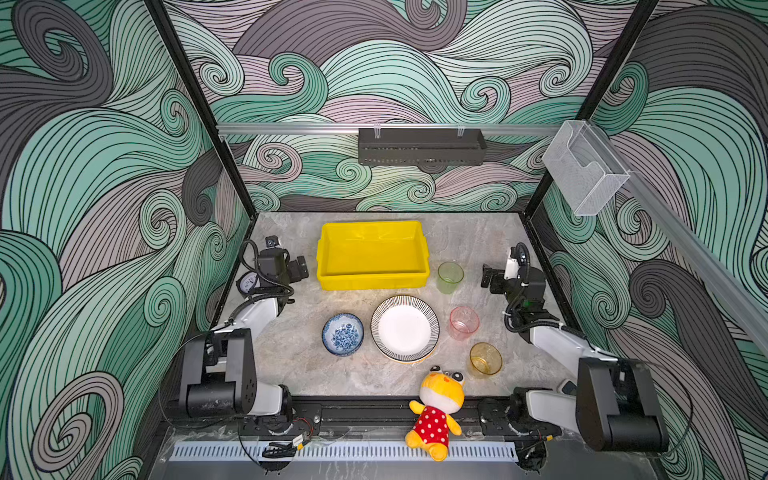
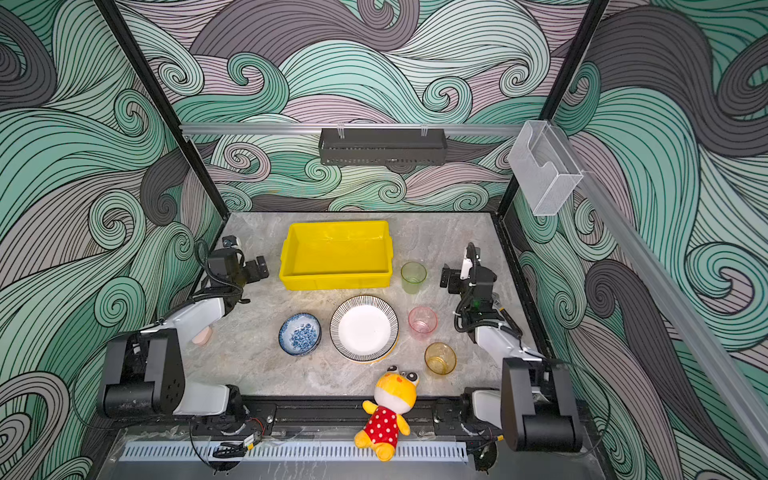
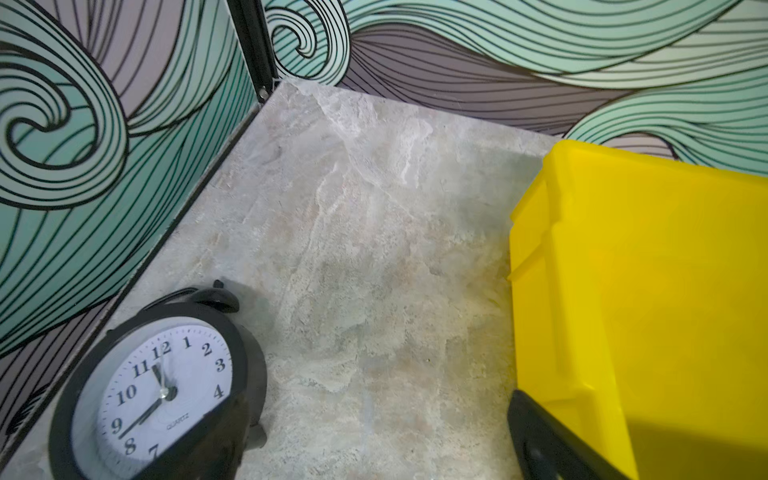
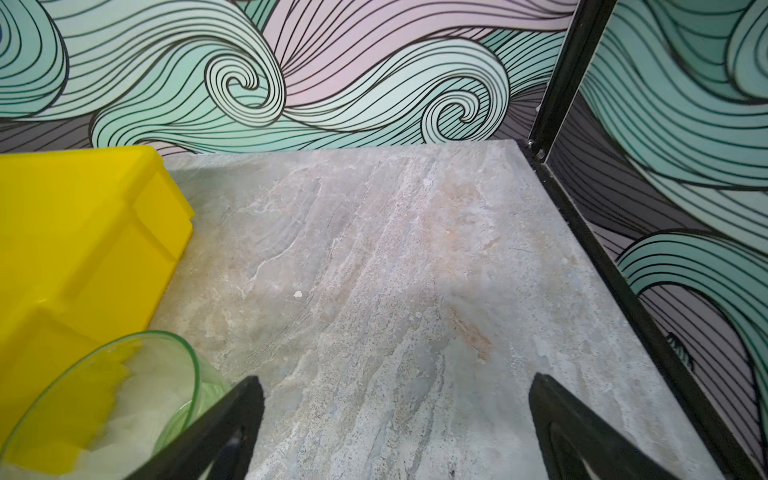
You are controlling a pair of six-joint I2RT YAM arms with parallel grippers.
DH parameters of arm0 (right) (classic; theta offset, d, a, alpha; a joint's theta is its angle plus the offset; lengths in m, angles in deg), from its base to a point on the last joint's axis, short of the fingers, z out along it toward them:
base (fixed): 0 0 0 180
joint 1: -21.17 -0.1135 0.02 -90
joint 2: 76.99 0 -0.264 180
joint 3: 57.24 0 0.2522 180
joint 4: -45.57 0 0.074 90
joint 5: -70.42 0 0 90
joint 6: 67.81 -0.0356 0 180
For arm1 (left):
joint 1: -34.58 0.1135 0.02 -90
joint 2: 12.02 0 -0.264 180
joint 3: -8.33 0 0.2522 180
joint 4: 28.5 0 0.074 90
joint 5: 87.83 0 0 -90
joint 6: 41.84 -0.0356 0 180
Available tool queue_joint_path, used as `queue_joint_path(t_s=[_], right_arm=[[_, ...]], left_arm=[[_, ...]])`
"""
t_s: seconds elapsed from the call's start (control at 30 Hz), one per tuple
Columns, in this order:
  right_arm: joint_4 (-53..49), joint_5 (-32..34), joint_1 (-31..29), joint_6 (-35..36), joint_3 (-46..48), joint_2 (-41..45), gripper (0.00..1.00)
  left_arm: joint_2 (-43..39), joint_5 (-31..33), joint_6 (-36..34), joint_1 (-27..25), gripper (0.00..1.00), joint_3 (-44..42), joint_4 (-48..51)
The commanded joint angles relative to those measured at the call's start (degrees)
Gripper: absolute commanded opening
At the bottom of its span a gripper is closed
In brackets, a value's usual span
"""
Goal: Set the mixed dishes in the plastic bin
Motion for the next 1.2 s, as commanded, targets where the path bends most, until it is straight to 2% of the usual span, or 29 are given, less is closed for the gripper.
queue_joint_path(t_s=[0.0, 0.13, 0.2, 0.33, 0.53, 0.67, 0.83, 1.17], right_arm=[[-10.0, 2.9, -0.5, -0.9, -3.4, 5.0, 1.00], [-15.5, 3.3, -1.0, -3.9, -5.5, 10.2, 1.00], [-21.5, 2.2, -1.1, -5.2, -8.5, 11.4, 1.00], [-32.7, 0.5, -1.8, -5.5, -14.4, 12.5, 1.00], [-43.4, 0.3, -4.4, -9.1, -19.7, 15.1, 1.00], [-51.4, -1.8, -6.4, -11.5, -23.4, 15.1, 1.00], [-57.4, -4.5, -9.8, -15.7, -26.3, 14.8, 0.99], [-64.1, -8.8, -18.9, -18.2, -31.0, 11.0, 0.95]], left_arm=[[-1.7, -0.2, 3.6, -0.4, 0.98, 4.9, 13.2], [-3.8, -2.5, 5.1, -0.6, 0.98, 8.3, 19.7], [-4.9, -3.8, 4.6, -0.7, 0.92, 9.5, 22.7], [-6.9, -7.3, 5.7, -1.1, 0.92, 14.7, 33.5], [-11.7, -10.0, 7.0, -4.5, 0.90, 17.3, 38.4], [-11.5, -7.1, 6.7, -8.7, 0.90, 21.4, 44.5], [-8.4, -2.3, 5.8, -16.9, 0.89, 28.2, 53.4], [-5.1, 0.3, 8.6, -28.3, 0.87, 32.5, 56.6]])
